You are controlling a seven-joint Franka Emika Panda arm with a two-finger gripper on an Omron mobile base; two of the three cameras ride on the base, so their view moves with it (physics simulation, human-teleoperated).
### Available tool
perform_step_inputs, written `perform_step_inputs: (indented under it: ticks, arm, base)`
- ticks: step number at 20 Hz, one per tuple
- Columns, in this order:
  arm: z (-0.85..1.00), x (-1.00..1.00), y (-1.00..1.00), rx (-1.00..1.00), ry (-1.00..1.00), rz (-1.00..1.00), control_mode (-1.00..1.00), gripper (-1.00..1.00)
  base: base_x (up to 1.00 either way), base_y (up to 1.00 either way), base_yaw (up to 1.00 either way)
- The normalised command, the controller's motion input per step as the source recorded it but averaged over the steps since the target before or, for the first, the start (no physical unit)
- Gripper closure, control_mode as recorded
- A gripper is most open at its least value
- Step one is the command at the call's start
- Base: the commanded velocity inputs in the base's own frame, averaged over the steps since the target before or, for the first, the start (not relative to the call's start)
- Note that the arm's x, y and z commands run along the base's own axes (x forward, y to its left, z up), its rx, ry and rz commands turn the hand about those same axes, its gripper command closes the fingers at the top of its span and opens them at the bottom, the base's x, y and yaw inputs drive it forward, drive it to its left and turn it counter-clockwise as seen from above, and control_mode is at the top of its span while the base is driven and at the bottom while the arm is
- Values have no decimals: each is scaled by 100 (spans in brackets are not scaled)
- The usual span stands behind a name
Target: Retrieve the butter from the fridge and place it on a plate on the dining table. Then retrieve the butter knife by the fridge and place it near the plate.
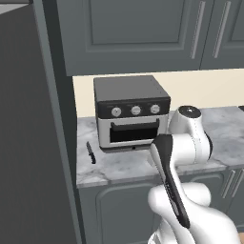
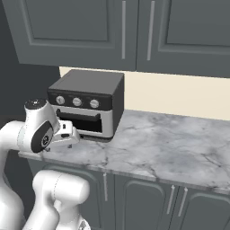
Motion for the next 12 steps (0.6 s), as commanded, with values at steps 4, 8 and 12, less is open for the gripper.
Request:
perform_step_inputs:
  ticks: [4, 8, 12]
  arm:
    - [0, -24, 98, 0, -2, -1, -100, -100]
    - [-9, -11, 92, -2, 0, -5, -100, -100]
    - [0, 19, 32, 1, 0, -13, -100, -100]
  base:
    - [0, 0, 0]
    - [0, 0, 0]
    - [0, 0, 0]
